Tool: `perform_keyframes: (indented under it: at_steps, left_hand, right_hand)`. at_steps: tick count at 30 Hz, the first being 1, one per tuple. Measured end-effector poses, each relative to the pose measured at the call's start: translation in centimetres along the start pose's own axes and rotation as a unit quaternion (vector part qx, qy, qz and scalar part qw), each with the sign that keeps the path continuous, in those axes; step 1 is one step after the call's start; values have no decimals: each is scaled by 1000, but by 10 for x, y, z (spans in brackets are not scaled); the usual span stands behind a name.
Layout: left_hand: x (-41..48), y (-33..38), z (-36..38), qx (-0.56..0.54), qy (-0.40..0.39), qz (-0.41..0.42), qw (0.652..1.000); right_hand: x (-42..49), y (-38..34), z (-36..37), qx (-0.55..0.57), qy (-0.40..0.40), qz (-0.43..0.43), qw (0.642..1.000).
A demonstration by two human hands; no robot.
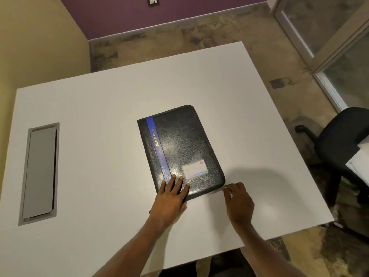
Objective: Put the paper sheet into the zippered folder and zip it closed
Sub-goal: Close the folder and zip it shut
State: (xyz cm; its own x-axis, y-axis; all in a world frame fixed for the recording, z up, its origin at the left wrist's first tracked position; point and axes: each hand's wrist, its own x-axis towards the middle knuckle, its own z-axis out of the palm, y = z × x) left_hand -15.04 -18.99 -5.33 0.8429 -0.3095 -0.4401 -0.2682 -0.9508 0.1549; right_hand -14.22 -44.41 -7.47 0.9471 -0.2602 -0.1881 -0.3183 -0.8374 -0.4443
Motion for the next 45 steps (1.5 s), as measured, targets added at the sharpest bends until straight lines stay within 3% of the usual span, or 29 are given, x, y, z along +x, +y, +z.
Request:
perform_keyframes:
  at_steps: [14, 21, 29, 41, 45]
  left_hand:
    - [2, -4, -1, 34, -22, 24, 999]
    - [3, -5, 3, 32, -26, 18, 999]
    - [5, -6, 8, -5, 13, 15, 1000]
    - [16, -12, 34, 3, 143, 35, 989]
    - [23, -22, 21, -49, 193, 45, 979]
  right_hand:
    - [86, -14, -21, 42, -63, -74, 994]
    - [128, -33, -11, -7, -64, -117, 991]
    - [176, -63, 0, -5, -68, -157, 985]
    - [256, -118, 14, -4, -81, -201, 976]
    - [276, -137, 18, 17, -112, -202, 973]
